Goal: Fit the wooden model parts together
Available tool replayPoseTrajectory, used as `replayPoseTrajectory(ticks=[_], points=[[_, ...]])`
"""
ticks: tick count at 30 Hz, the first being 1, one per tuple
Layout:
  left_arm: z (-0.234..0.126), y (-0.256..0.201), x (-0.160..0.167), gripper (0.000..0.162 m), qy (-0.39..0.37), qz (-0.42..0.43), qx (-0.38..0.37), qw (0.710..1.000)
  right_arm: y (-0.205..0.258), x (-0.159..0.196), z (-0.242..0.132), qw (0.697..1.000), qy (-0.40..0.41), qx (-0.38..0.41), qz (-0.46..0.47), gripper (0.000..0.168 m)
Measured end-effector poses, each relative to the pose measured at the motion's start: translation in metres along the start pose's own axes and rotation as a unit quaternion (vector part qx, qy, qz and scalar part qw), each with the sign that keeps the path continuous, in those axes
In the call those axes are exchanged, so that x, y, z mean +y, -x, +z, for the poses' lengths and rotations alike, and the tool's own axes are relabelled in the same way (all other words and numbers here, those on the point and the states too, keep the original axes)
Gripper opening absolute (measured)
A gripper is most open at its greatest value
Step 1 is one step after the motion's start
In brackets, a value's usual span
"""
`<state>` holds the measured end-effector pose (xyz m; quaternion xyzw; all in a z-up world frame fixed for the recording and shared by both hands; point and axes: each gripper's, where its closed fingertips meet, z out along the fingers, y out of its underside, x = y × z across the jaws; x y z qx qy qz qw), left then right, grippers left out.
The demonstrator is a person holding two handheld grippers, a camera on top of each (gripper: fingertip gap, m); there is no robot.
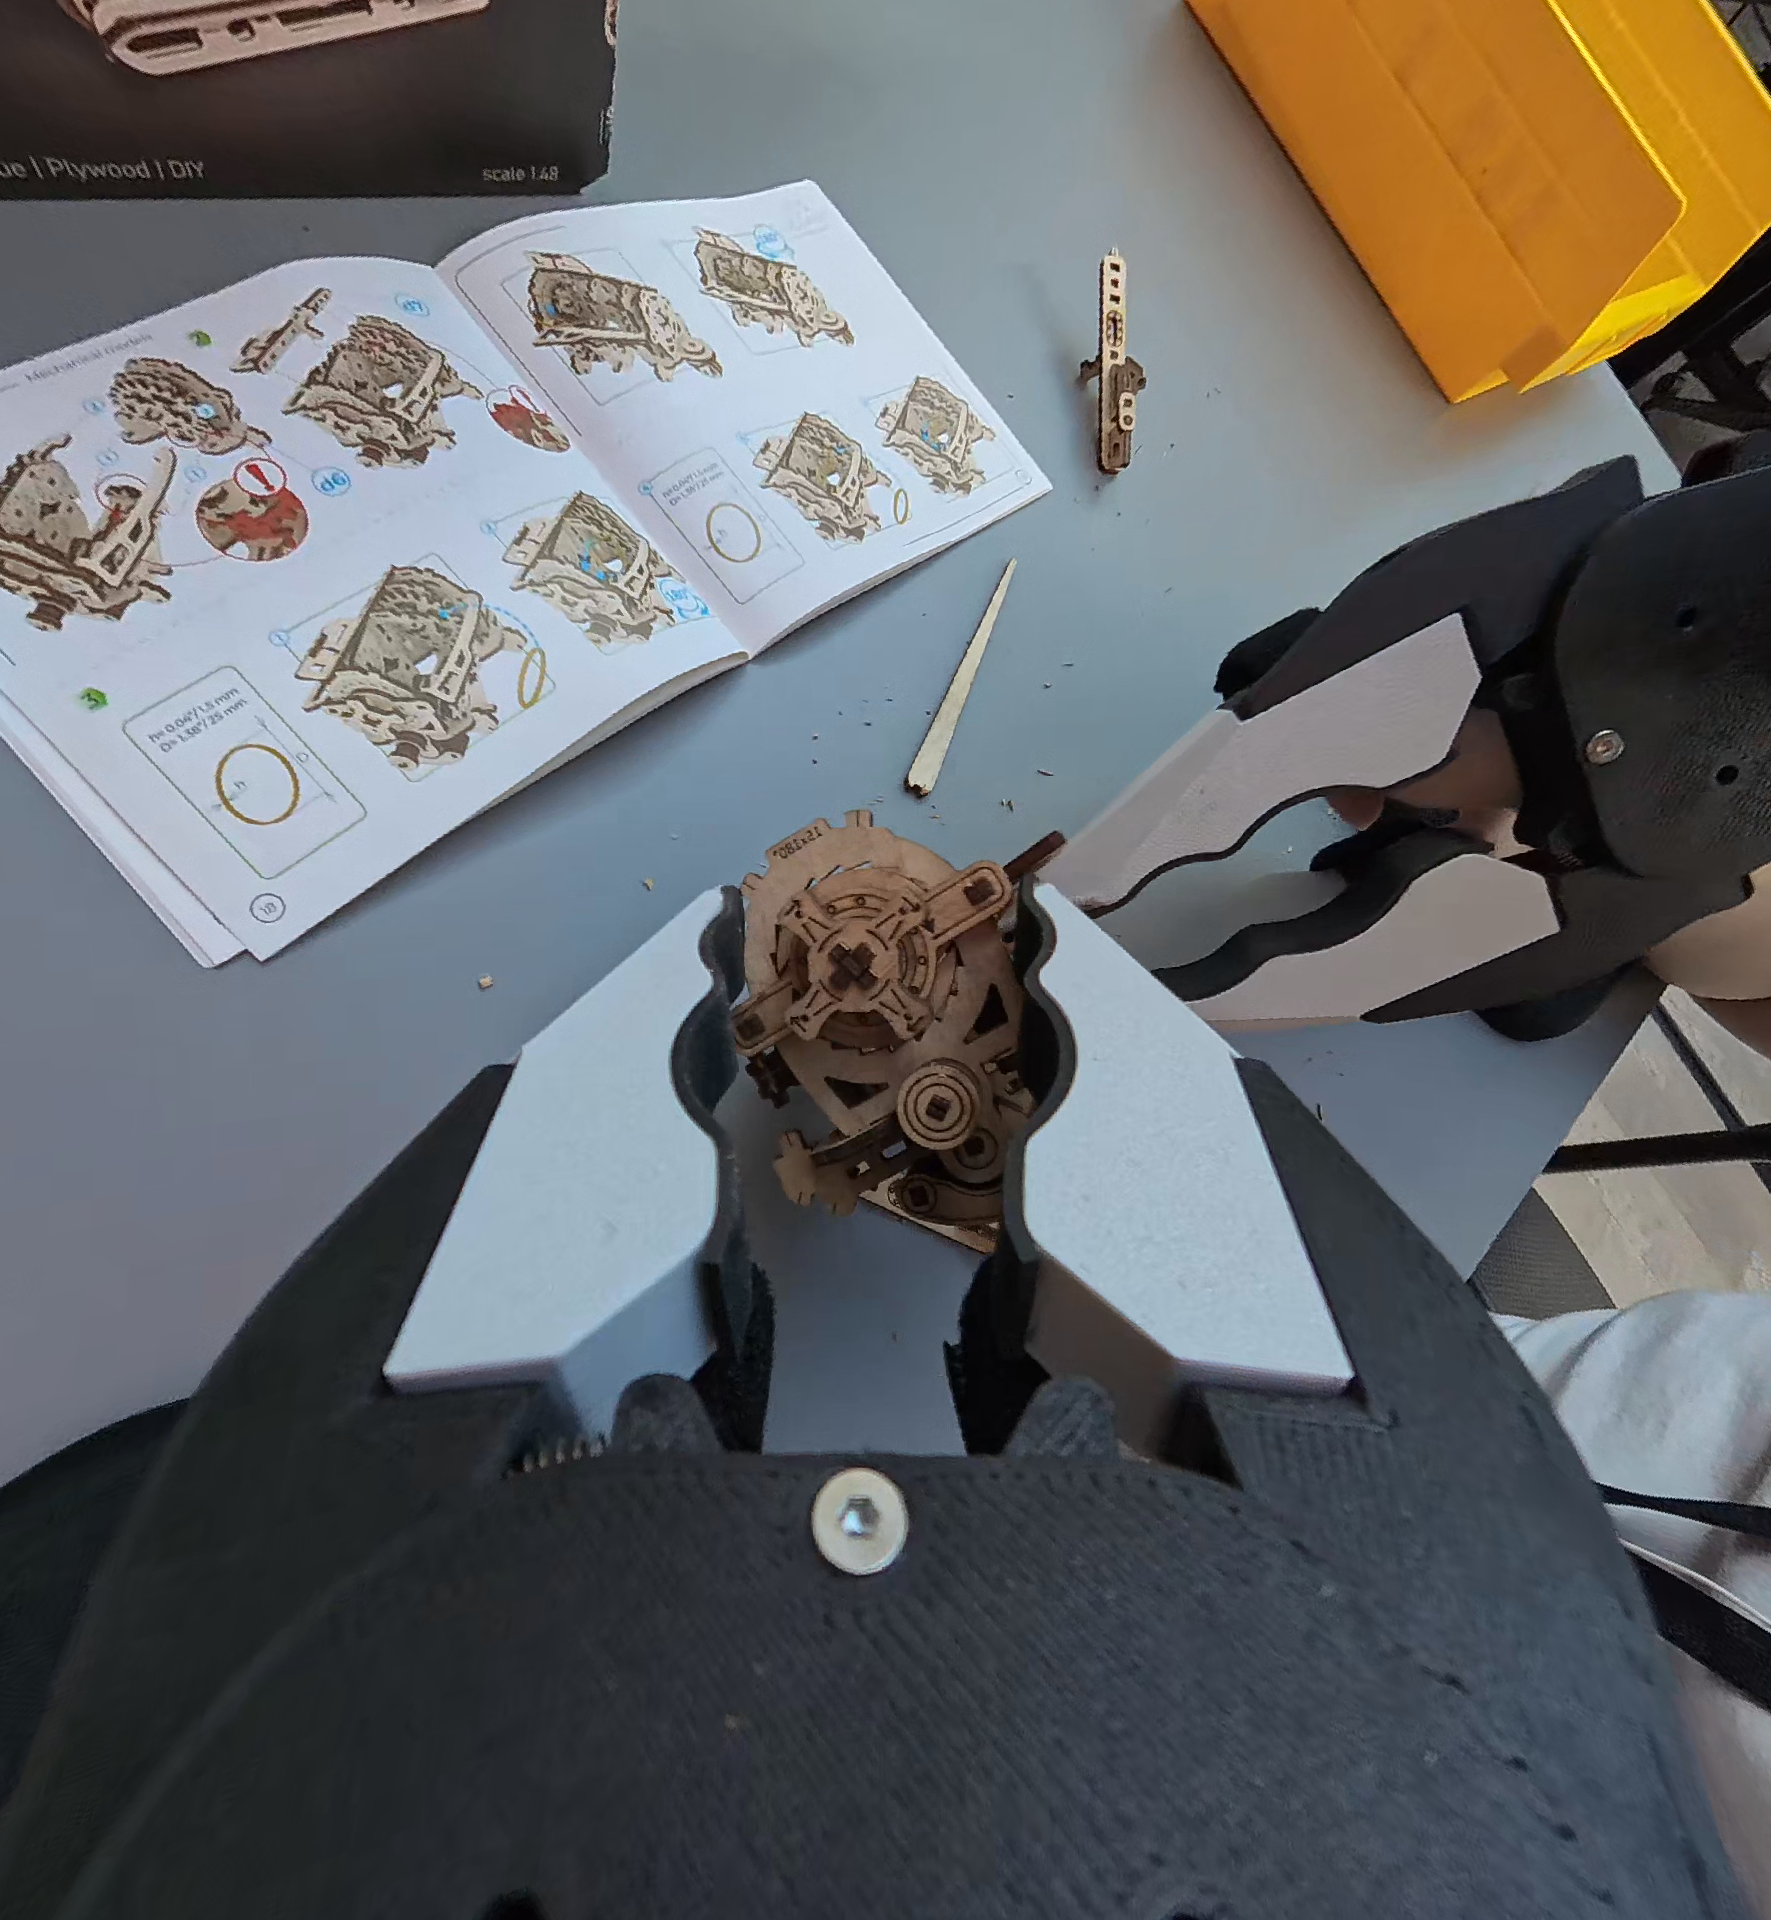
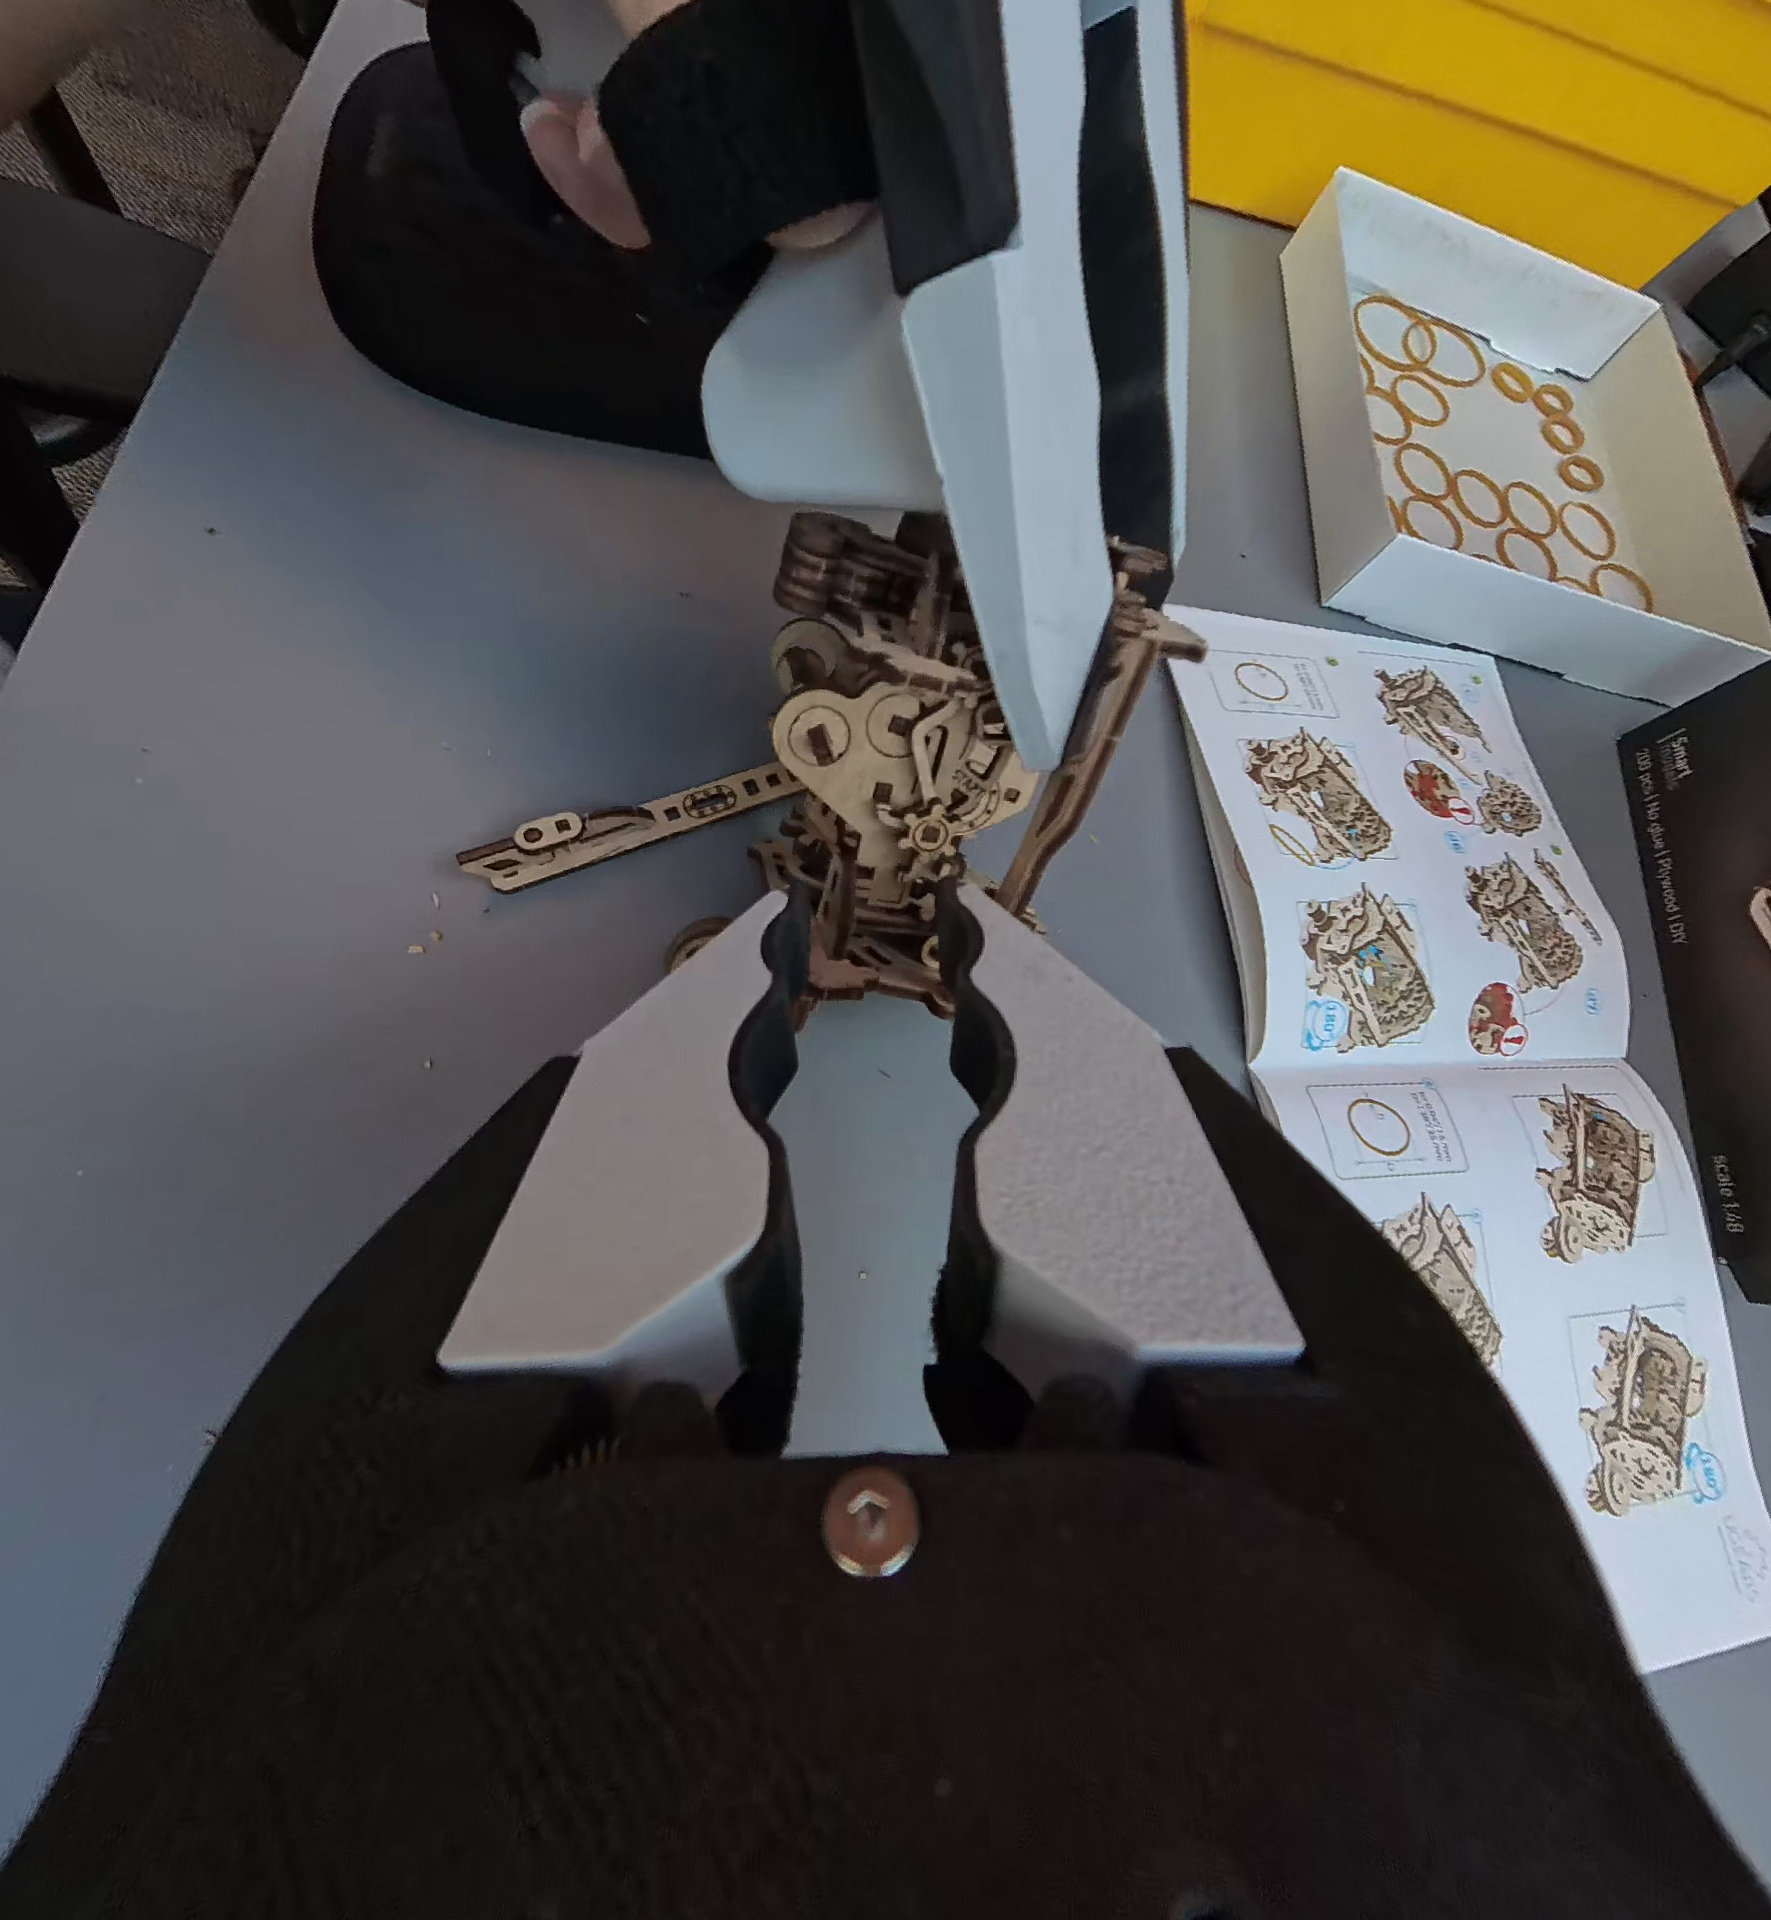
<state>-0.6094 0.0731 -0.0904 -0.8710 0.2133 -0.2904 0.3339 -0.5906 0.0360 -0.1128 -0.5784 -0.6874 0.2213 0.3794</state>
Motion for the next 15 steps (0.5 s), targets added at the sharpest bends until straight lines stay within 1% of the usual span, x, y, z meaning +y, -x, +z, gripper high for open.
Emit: replayPoseTrajectory(ticks=[3, 9, 15], points=[[0.0027, -0.0006, -0.0022, 0.050, 0.012, 0.008, -0.010, 1.000, -0.0009, 0.0033, 0.0019, 1.000, 0.004, 0.001, 0.000, 0.023], [0.0065, -0.0002, -0.0057, 0.050, 0.044, 0.027, -0.037, 0.998, -0.0042, 0.0083, 0.0016, 1.000, -0.006, -0.013, 0.027, 0.016], [0.0089, -0.0005, -0.0080, 0.050, 0.047, 0.039, -0.049, 0.997, -0.0057, 0.0086, 0.0050, 0.998, -0.026, -0.024, 0.049, 0.017]])
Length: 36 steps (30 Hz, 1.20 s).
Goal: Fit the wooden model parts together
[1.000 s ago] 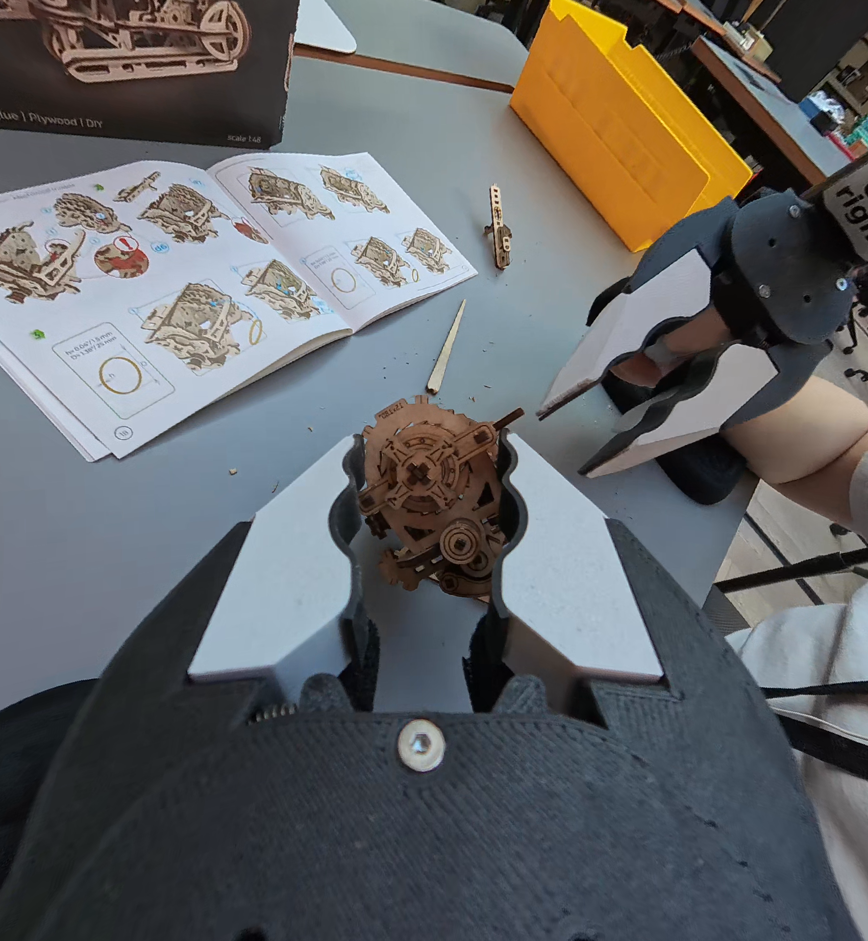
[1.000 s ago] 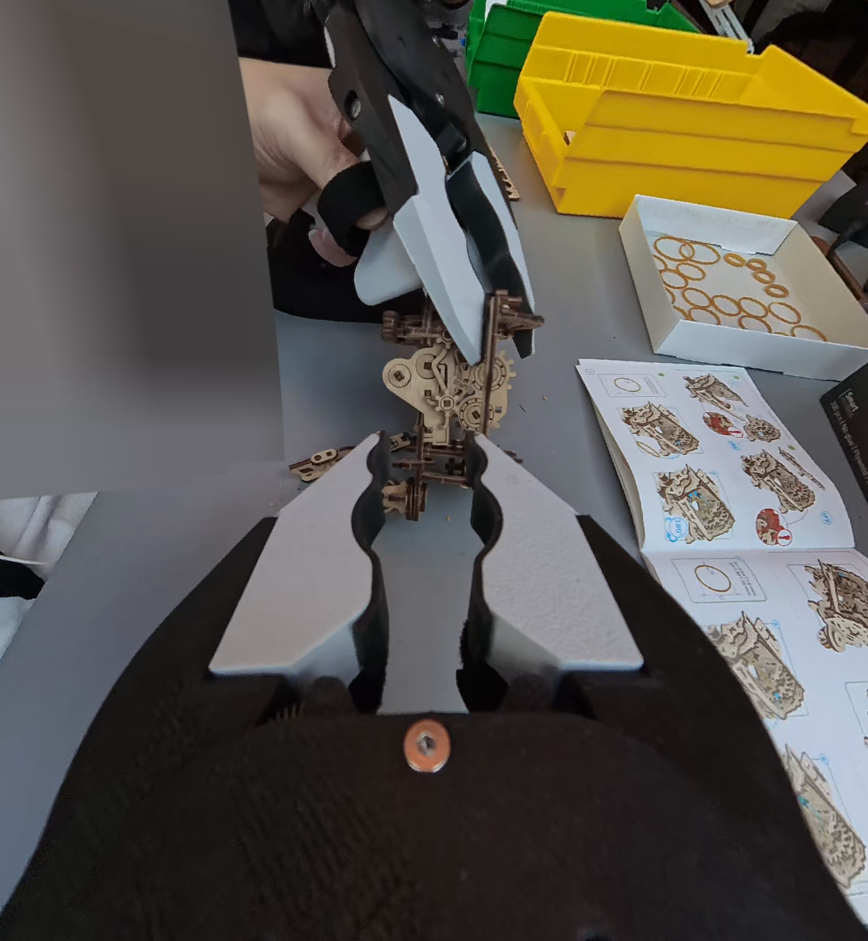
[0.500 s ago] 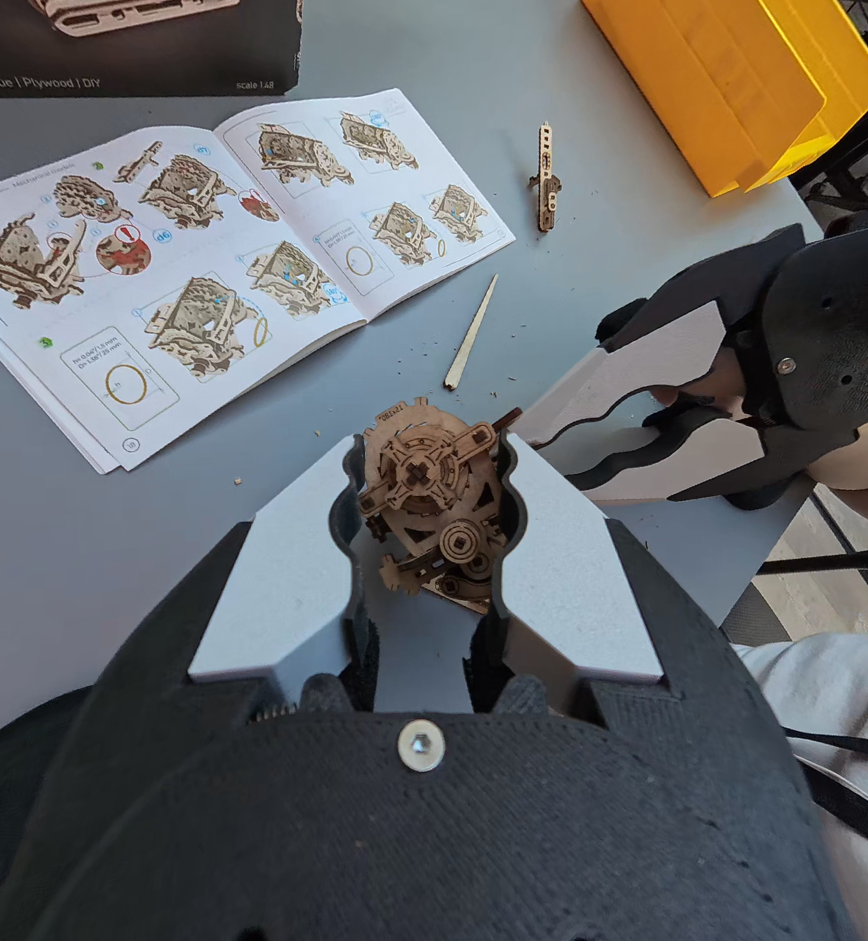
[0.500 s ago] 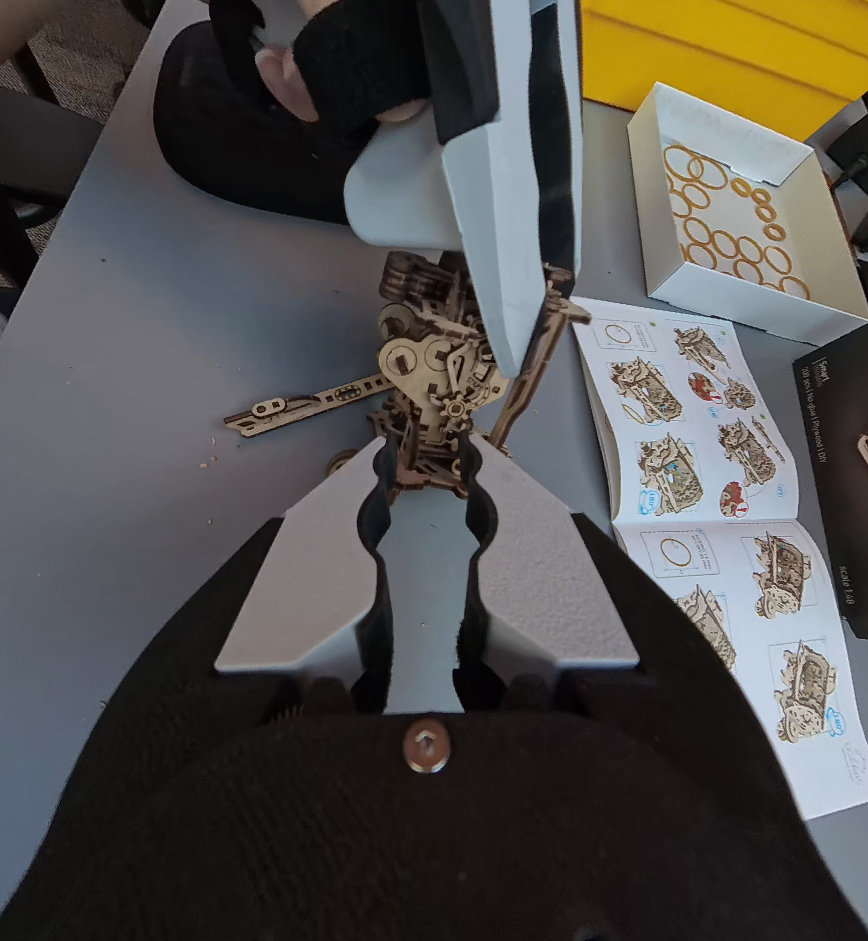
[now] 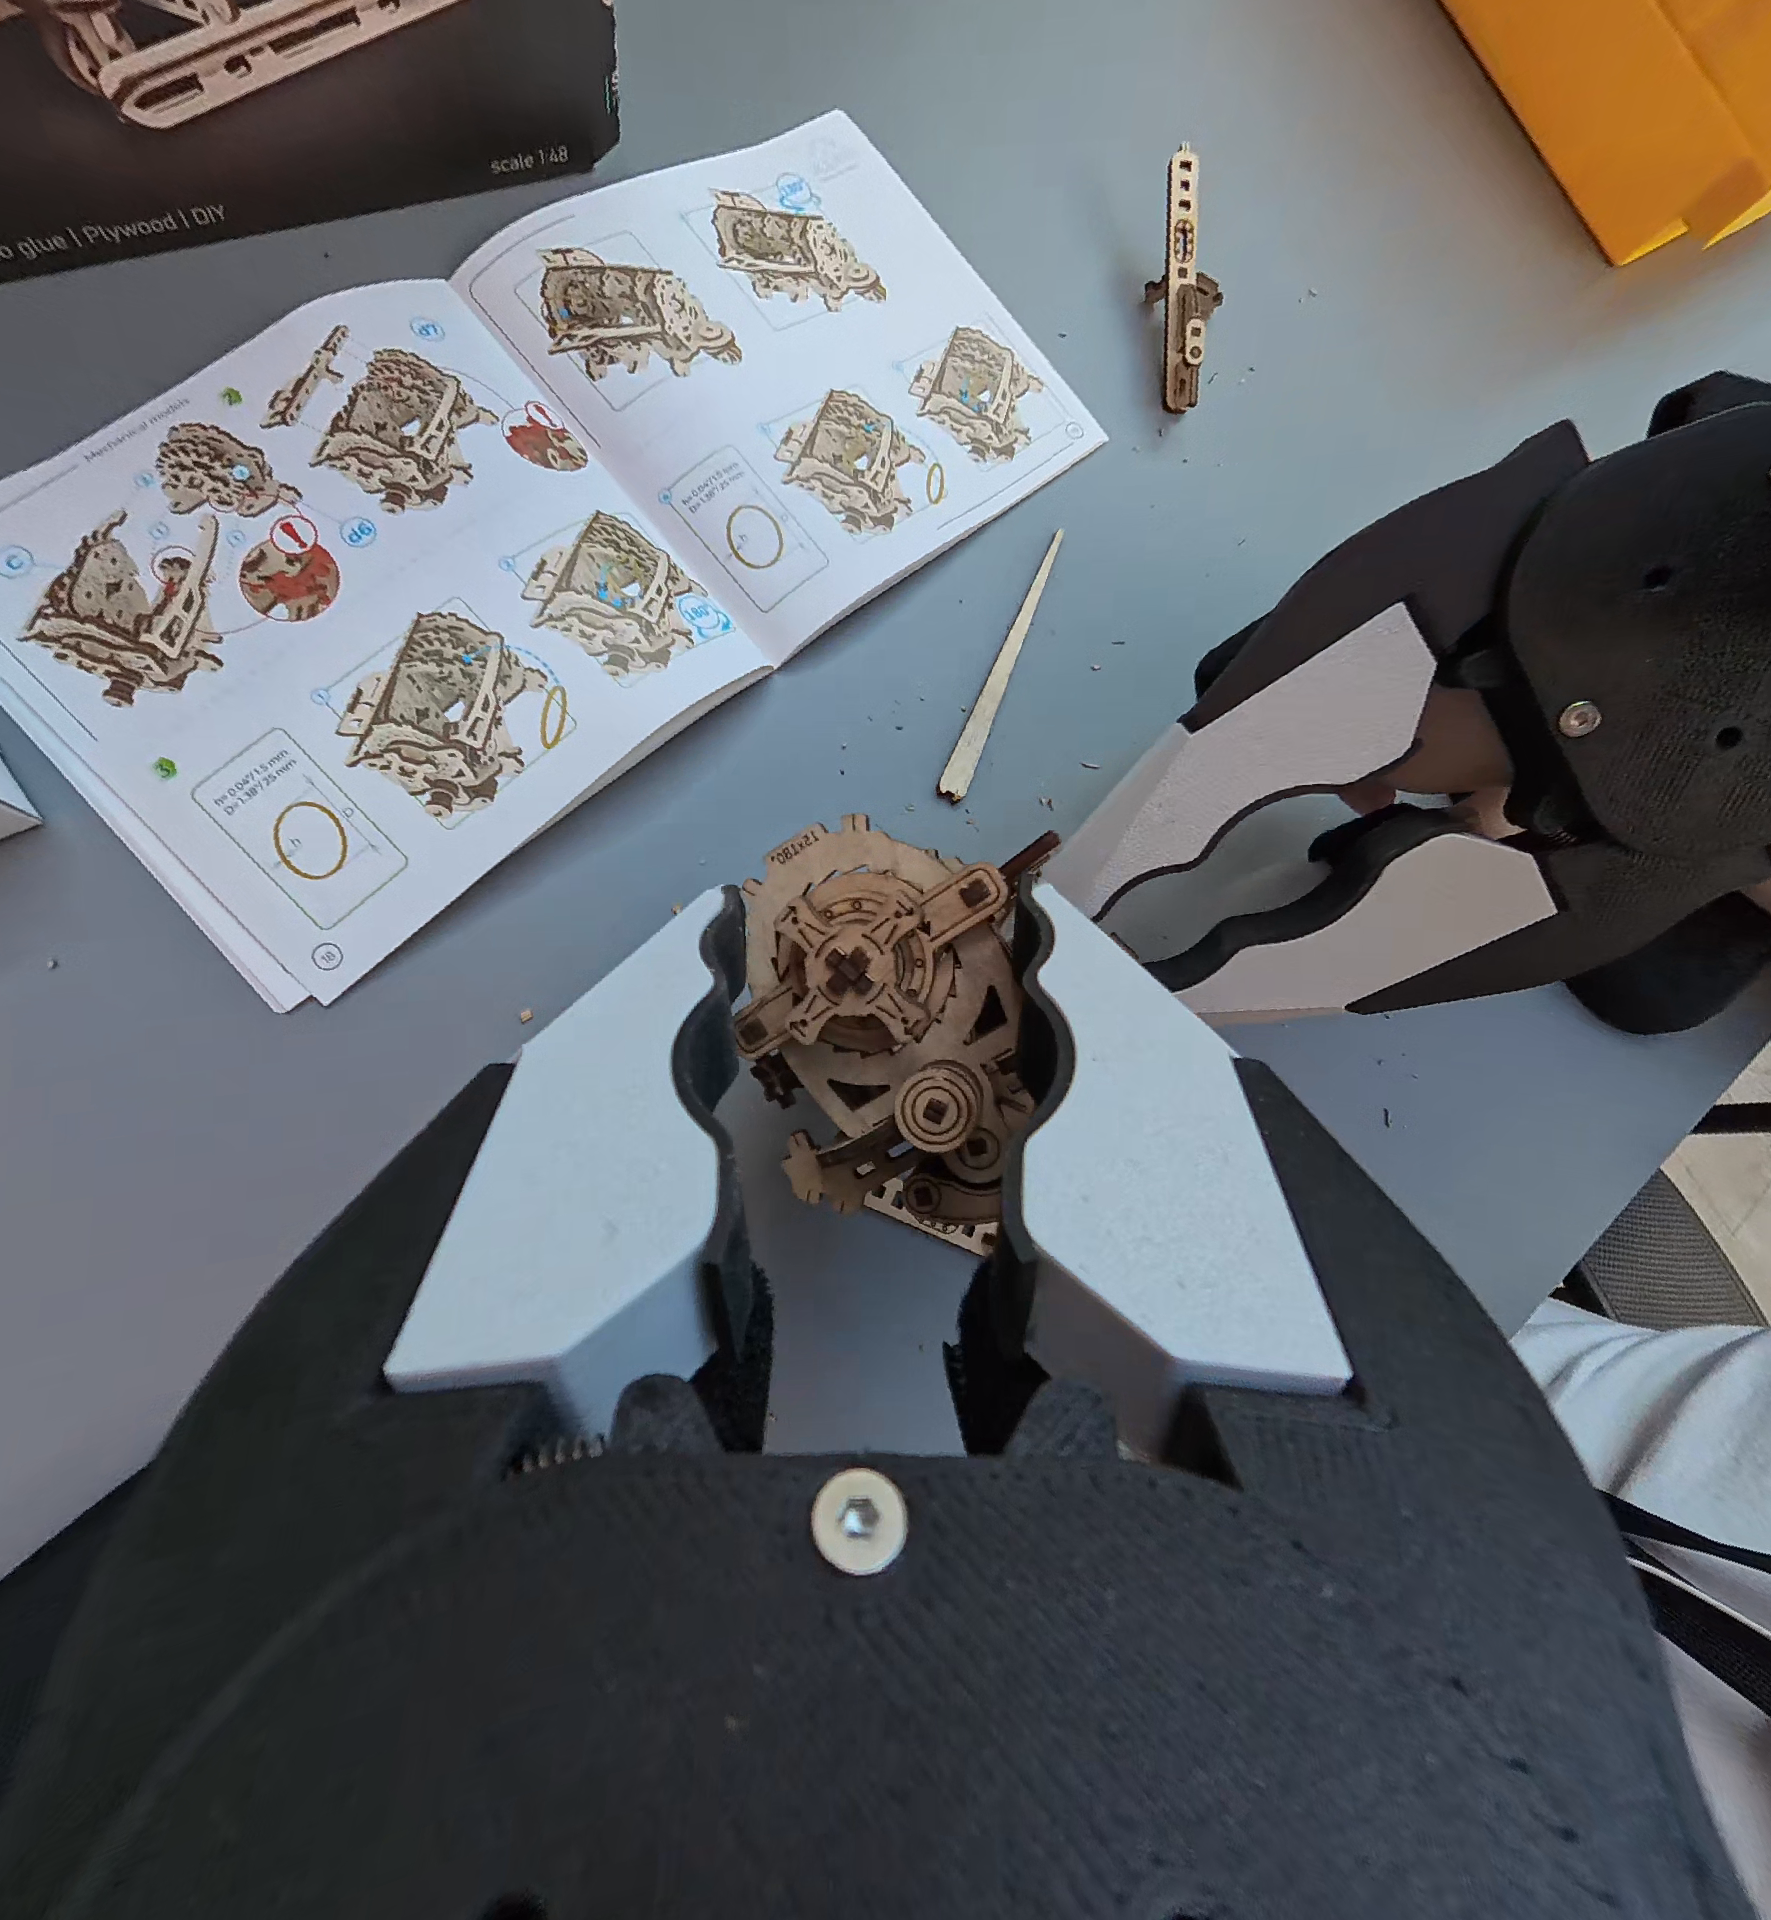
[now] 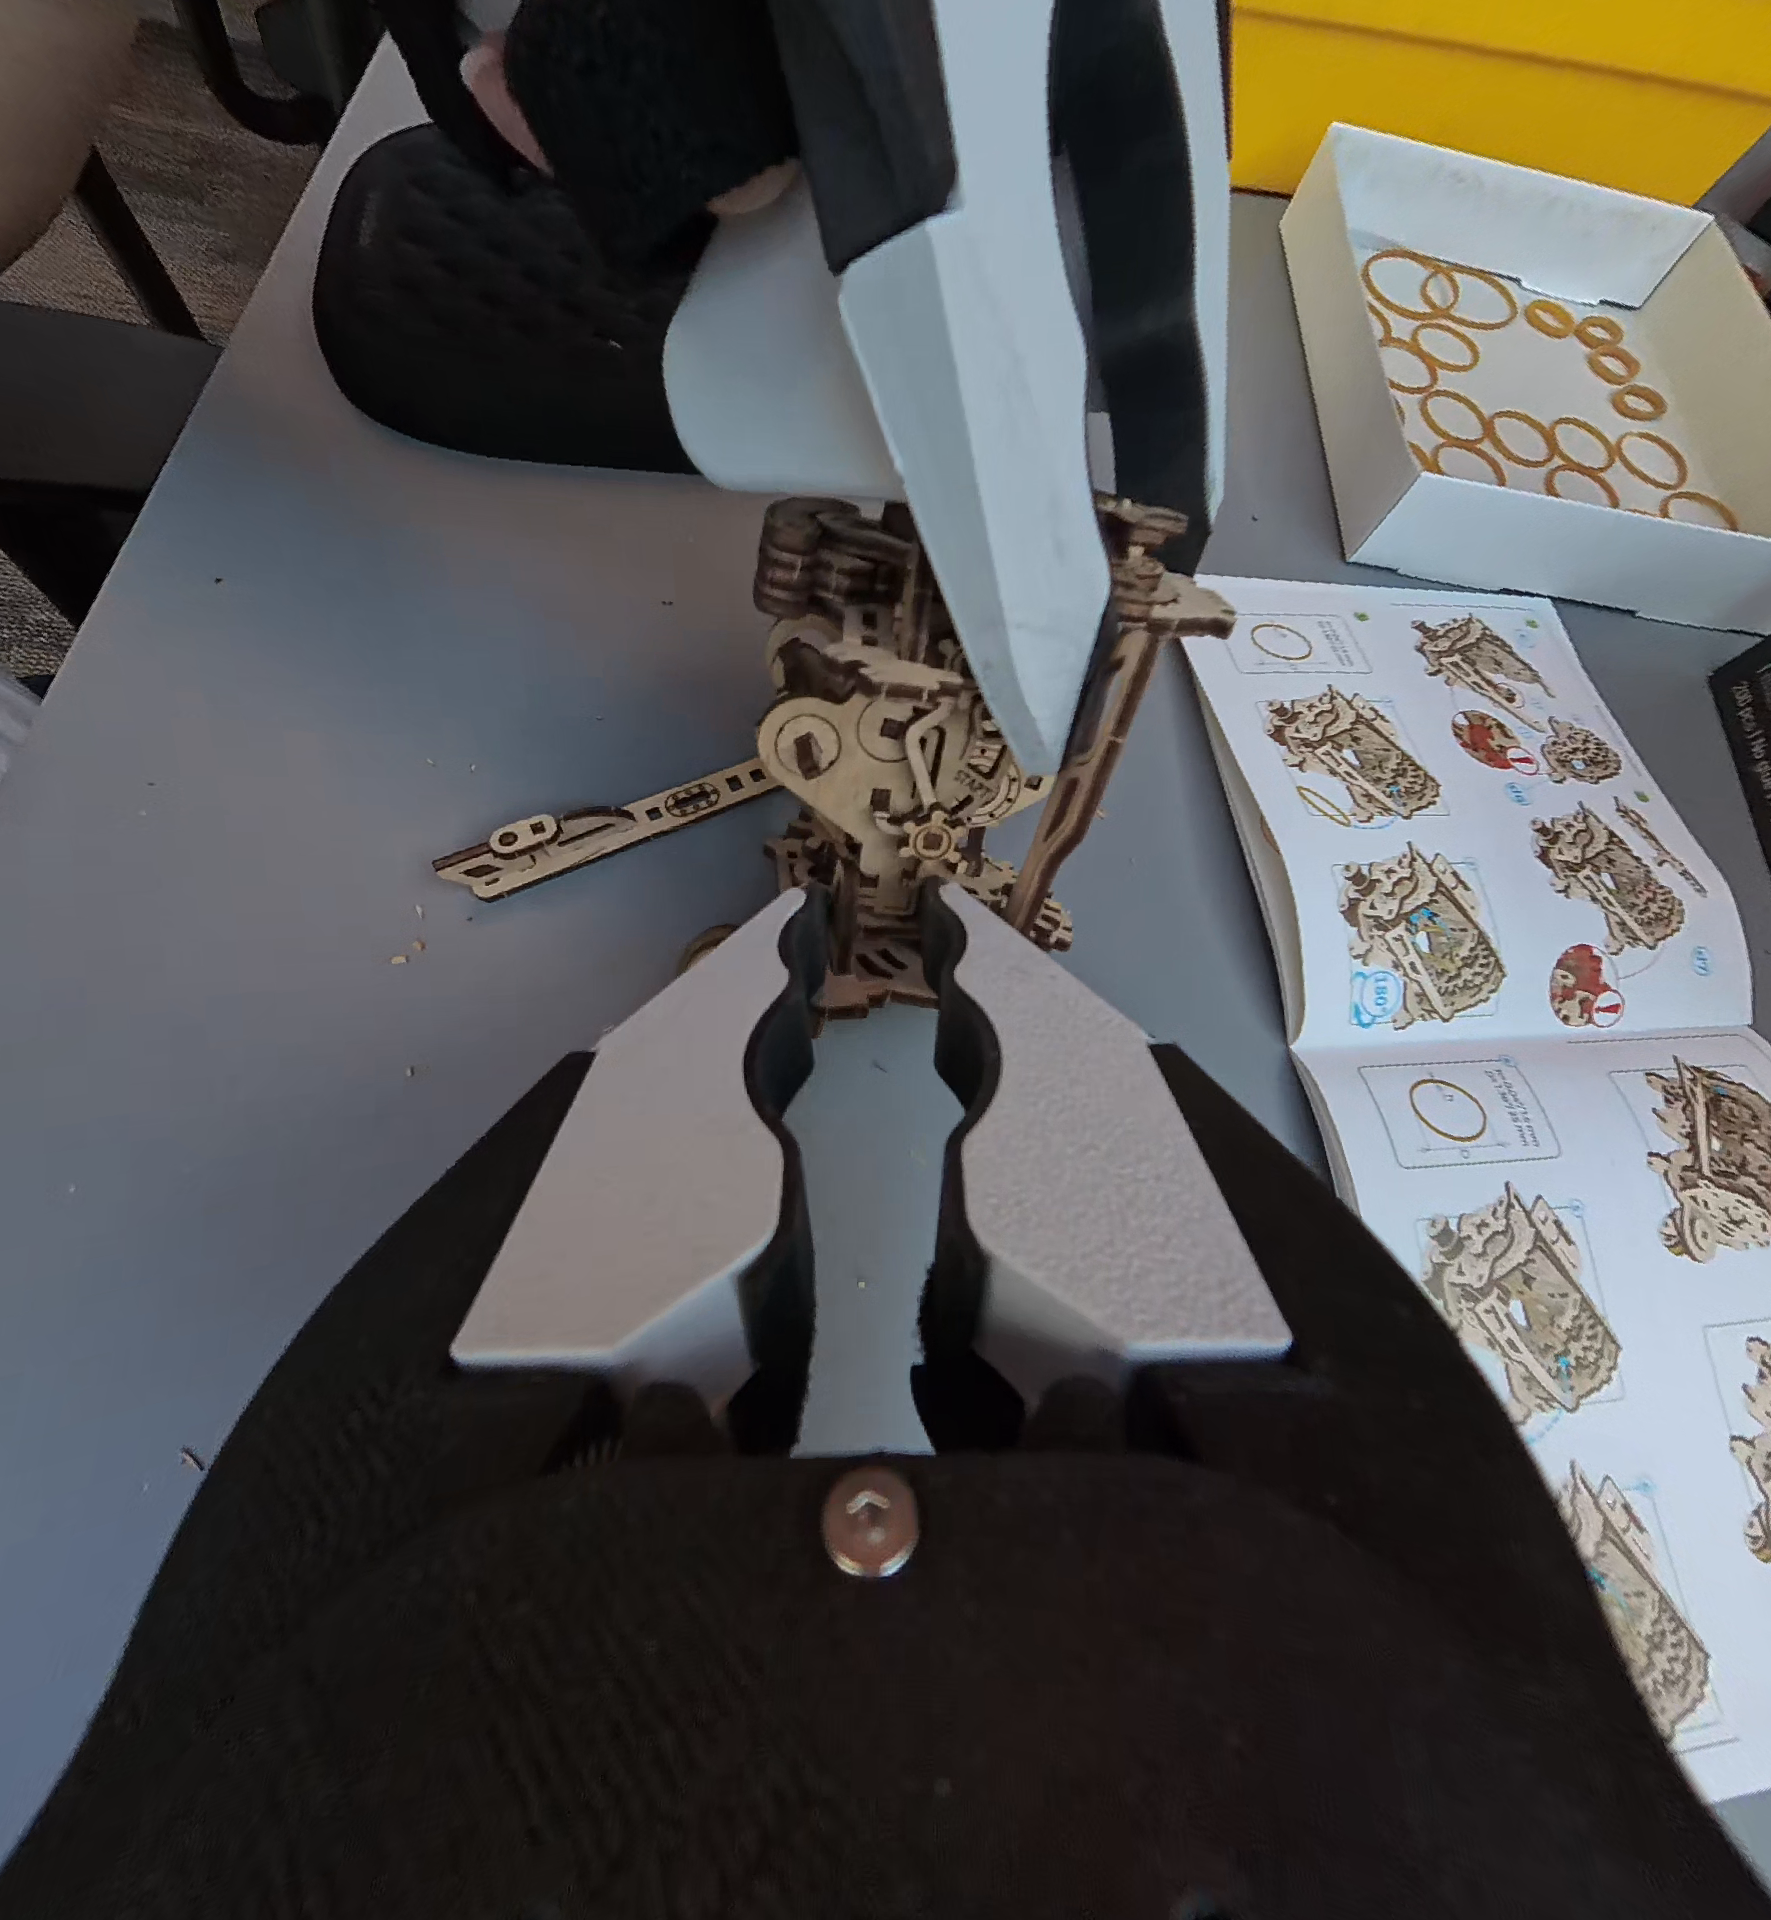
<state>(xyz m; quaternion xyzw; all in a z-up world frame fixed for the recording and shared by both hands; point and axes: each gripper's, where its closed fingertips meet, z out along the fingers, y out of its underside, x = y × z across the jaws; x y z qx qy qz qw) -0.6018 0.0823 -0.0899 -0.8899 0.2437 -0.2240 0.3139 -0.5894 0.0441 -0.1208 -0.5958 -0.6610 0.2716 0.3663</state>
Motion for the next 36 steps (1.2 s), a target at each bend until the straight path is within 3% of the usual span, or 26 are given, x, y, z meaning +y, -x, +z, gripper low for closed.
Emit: replayPoseTrajectory(ticks=[21, 25, 36], points=[[0.0003, -0.0031, -0.0014, 0.050, -0.013, 0.003, -0.001, 1.000, 0.0004, 0.0000, -0.0002, 1.000, -0.004, 0.011, 0.028, 0.015], [0.0009, -0.0026, -0.0003, 0.050, -0.012, 0.002, -0.003, 1.000, 0.0021, -0.0001, -0.0010, 0.996, -0.016, -0.025, 0.085, 0.014], [0.0011, -0.0048, -0.0002, 0.050, -0.017, 0.002, -0.004, 1.000, 0.0013, -0.0010, -0.0037, 0.995, -0.024, -0.011, 0.098, 0.014]])
